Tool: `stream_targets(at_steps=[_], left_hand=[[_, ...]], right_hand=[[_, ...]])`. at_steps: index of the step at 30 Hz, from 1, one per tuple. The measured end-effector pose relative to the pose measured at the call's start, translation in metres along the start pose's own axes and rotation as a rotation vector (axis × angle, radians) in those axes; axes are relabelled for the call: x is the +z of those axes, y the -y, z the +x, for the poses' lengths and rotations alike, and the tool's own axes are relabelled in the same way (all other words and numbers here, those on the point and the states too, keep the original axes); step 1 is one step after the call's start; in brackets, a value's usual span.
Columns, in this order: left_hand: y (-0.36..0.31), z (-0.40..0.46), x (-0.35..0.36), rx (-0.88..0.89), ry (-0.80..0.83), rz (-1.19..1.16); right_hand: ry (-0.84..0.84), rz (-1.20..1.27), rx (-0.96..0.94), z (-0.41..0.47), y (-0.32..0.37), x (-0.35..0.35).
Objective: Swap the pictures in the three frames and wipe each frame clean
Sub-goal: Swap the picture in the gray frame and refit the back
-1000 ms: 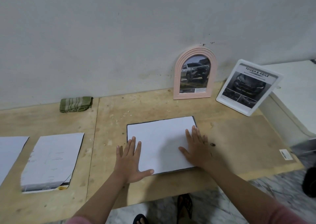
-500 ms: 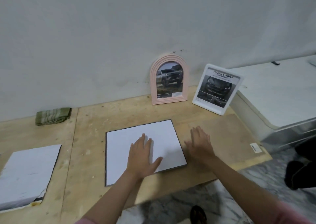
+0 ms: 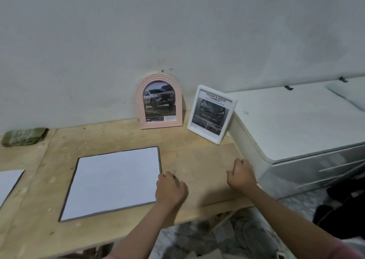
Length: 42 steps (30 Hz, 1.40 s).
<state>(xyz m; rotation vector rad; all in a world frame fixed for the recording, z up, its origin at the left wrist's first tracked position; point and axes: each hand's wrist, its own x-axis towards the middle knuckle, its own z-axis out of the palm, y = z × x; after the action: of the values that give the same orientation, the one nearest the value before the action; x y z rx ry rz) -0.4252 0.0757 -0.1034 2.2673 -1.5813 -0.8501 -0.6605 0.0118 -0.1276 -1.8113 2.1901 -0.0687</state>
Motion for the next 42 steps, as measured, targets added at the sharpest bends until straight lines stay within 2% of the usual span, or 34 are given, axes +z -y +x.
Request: stream_targets(at_steps=[3, 13, 19, 28, 33, 42], left_hand=[[-0.001, -0.003, 0.006, -0.090, 0.030, 0.033], [-0.009, 0.000, 0.016, -0.170, 0.060, 0.017], [-0.020, 0.006, 0.009, -0.405, -0.006, -0.212], [-0.001, 0.011, 0.003, -0.364, -0.116, -0.378], [0.025, 0.016, -0.014, -0.396, -0.172, -0.359], [0.099, 0.008, -0.067, -0.522, -0.353, -0.281]], right_hand=[[0.040, 0.019, 0.029, 0.001, -0.008, 0.002], [0.013, 0.121, 0.064, 0.000, -0.020, 0.008], [0.009, 0.271, 0.237, 0.007, -0.020, -0.003], [0.001, 0.452, 0.399, 0.001, -0.020, -0.008], [0.035, 0.545, 0.352, -0.009, -0.004, -0.009], [0.149, 0.615, 0.116, -0.016, 0.076, 0.013]])
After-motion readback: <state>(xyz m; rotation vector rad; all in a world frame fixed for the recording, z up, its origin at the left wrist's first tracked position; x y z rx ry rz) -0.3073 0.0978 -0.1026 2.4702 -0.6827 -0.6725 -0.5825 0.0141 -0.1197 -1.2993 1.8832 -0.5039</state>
